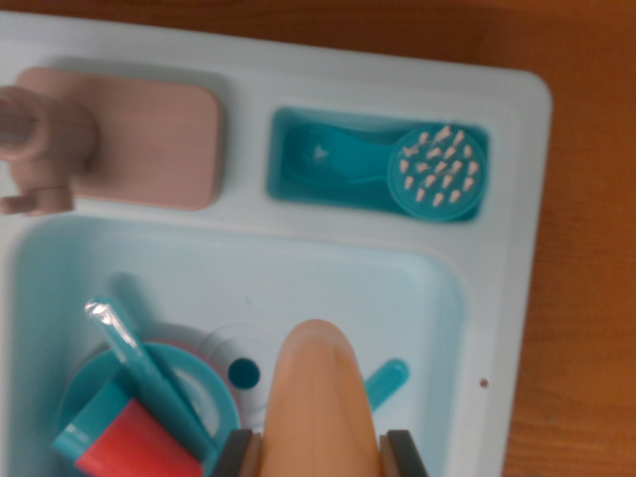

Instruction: Pick detergent from the sink

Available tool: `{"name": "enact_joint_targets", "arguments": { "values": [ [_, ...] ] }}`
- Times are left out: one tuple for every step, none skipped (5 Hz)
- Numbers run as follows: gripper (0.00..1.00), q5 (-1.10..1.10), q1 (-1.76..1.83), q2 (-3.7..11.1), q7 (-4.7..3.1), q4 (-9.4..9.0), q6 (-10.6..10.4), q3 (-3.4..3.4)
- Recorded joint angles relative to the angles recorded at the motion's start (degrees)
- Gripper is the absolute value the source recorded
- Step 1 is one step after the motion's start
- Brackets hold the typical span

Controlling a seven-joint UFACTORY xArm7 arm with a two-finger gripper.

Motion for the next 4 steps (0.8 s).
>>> {"name": "enact_joint_targets", "arguments": {
  "values": [
    [1.00,-0.09,0.01,-0.61,0.06,1.99,2.59,-0.02],
    [1.00,-0.09,0.01,-0.61,0.06,1.99,2.59,-0.02],
    [1.00,-0.18,0.03,-1.22,0.12,3.99,5.20,-0.03],
    [1.00,-0.18,0.03,-1.22,0.12,3.99,5.20,-0.03]
  ]
}}
